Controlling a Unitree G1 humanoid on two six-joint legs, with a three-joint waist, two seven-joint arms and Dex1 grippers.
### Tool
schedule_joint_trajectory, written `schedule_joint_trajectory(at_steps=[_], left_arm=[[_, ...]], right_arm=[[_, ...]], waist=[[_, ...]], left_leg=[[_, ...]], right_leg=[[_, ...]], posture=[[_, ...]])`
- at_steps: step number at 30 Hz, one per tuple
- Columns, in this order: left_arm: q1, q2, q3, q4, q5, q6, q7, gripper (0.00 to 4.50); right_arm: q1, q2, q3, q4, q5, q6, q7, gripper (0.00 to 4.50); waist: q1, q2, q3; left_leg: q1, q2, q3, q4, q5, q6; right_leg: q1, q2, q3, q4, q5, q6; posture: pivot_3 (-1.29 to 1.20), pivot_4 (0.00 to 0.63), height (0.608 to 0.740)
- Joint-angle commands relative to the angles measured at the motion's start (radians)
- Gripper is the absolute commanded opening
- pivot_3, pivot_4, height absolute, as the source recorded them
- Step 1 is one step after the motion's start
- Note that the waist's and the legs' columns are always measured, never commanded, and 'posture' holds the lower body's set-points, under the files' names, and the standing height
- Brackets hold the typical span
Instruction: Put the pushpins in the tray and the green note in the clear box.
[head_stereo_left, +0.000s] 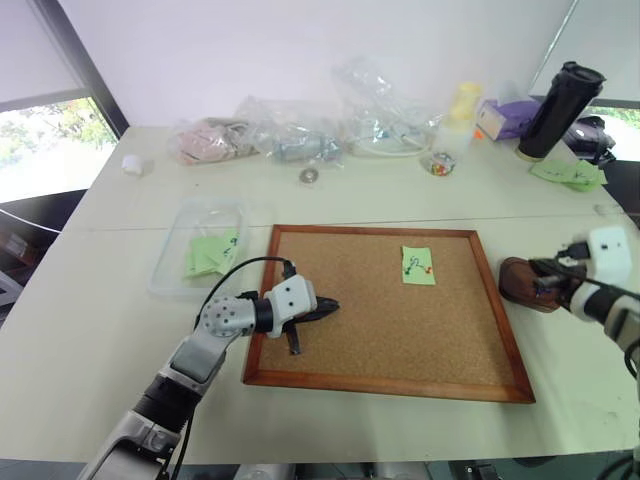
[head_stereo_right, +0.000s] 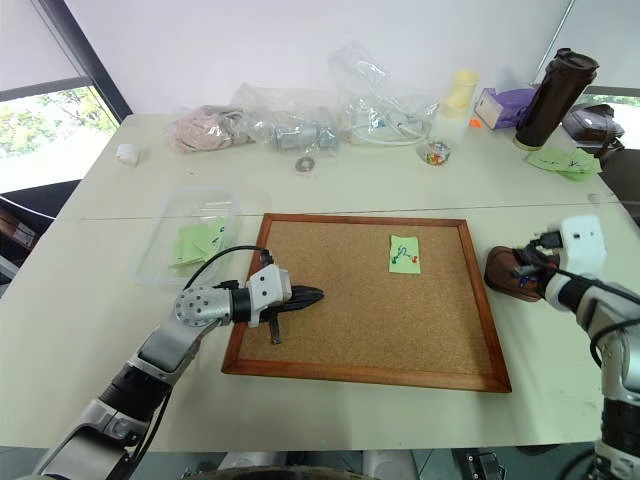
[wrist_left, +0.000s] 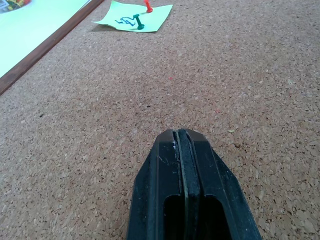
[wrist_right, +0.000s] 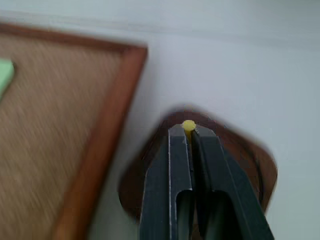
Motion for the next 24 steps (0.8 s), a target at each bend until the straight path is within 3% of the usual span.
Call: schedule_joint_trajectory(at_steps=[1, 14, 17, 24], left_arm=[[0.021, -0.002, -0.038, 0.052, 0.036, 0.045, -0.01, 0.0], [0.025, 0.004, -0.024, 0.031, 0.03, 0.069, -0.008, 0.0], [0.026, 0.009, -0.021, 0.019, 0.028, 0.075, -0.01, 0.0], [0.03, 0.015, -0.013, 0.017, 0.024, 0.081, -0.014, 0.0]], right_arm=[[-0.008, 0.012, -0.019, 0.022, 0.016, -0.085, 0.021, 0.05], [-0.015, 0.045, 0.044, 0.171, 0.004, -0.179, 0.028, 0.05], [-0.013, 0.052, 0.063, 0.195, 0.001, -0.197, 0.034, 0.92], [-0.013, 0.02, 0.047, 0.156, 0.022, -0.182, 0.047, 4.45]], waist=[[0.001, 0.001, 0.0], [0.001, 0.0, 0.0], [0.001, -0.001, 0.0], [0.0, -0.001, 0.0]], left_leg=[[0.0, 0.0, 0.0, 0.0, 0.0, 0.0], [0.005, 0.0, 0.0, -0.001, 0.0, 0.0], [0.013, 0.0, 0.0, -0.004, -0.001, 0.002], [0.013, 0.001, 0.0, -0.004, -0.001, 0.002]], right_leg=[[0.0, 0.0, 0.0, 0.0, 0.0, 0.0], [0.005, 0.0, 0.0, -0.001, 0.0, 0.0], [0.012, 0.0, 0.0, -0.004, 0.0, 0.0], [0.011, 0.001, 0.0, -0.004, 0.0, 0.0]], posture=[[0.0, 0.15, 0.74], [0.0, 0.15, 0.74], [0.0, 0.15, 0.74], [0.0, 0.15, 0.74]])
